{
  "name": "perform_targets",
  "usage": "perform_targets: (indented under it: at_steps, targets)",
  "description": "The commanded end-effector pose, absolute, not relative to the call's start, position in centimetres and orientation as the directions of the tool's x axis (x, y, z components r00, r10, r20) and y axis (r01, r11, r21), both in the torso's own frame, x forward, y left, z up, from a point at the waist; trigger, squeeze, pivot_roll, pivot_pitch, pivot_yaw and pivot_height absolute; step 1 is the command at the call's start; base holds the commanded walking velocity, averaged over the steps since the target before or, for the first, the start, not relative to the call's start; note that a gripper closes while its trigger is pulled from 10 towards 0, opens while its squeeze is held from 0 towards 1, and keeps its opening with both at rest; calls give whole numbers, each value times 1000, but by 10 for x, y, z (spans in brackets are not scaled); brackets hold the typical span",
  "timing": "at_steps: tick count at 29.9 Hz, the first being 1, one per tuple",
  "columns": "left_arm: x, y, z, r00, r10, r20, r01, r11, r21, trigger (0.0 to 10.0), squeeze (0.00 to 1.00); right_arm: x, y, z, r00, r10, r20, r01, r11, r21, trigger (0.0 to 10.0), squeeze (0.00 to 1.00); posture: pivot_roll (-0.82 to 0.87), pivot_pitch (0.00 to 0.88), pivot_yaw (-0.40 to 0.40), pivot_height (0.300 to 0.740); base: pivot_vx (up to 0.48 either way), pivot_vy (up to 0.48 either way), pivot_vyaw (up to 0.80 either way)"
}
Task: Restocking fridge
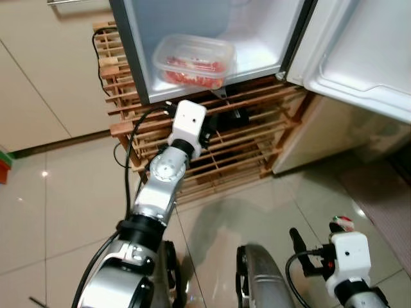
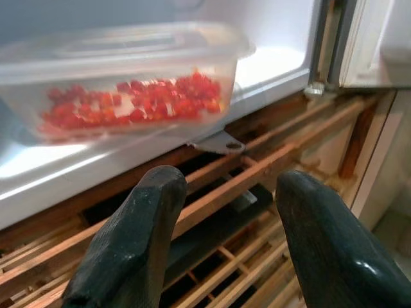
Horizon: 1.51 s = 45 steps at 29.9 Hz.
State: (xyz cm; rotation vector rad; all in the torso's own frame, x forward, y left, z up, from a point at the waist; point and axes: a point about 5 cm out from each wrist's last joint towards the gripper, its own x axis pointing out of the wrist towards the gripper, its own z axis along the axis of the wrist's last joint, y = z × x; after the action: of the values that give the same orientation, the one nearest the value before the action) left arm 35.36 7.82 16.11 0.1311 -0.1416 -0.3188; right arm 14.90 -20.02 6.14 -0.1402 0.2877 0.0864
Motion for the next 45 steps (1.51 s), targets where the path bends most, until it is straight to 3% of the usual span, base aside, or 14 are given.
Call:
perform_targets:
  at_steps: [1, 5, 10, 14, 19, 27, 35, 45]
  targets:
    - [351, 78, 161, 943, -293, 156, 275, 953, 125, 10000, 0, 148, -203, 61, 956, 53, -288, -92, 988, -126, 10000, 0, -220, 227, -23, 646, 0, 0, 0]
    - [355, 82, 163, 946, -266, 184, 245, 961, 126, 10000, 0, 148, -202, 64, 962, 53, -268, -89, 988, -124, 10000, 0, -222, 230, -23, 646, 0, 0, 0]
    - [353, 78, 191, 916, -235, 324, 232, 971, 49, 10000, 0, 149, -204, 70, 978, 33, -204, -60, 990, -129, 10000, 0, -233, 234, -17, 646, 0, 0, 0]
    - [354, 77, 171, 944, -225, 243, 208, 974, 95, 10000, 0, 151, -202, 69, 979, 28, -201, -53, 992, -117, 10000, 0, -229, 235, -19, 646, 0, 0, 0]
    - [361, 74, 143, 970, -218, 106, 220, 976, -1, 10000, 0, 157, -198, 67, 979, 43, -199, -65, 992, -105, 10000, 0, -236, 241, -27, 646, 0, 0, 0]
    - [364, 65, 167, 942, -205, 264, 229, 972, -61, 10000, 0, 160, -197, 73, 990, 25, -138, -40, 993, -111, 10000, 0, -274, 248, -26, 646, 0, 0, 0]
    - [370, 60, 156, 961, -212, 180, 218, 976, -19, 10000, 0, 154, -199, 71, 988, 30, -153, -49, 991, -121, 10000, 0, -286, 256, -25, 646, 0, 0, 0]
    - [370, 50, 170, 936, -234, 264, 248, 969, -20, 10000, 0, 144, -203, 67, 985, 23, -173, -47, 990, -136, 10000, 0, -293, 257, -27, 646, 326, 0, 0]
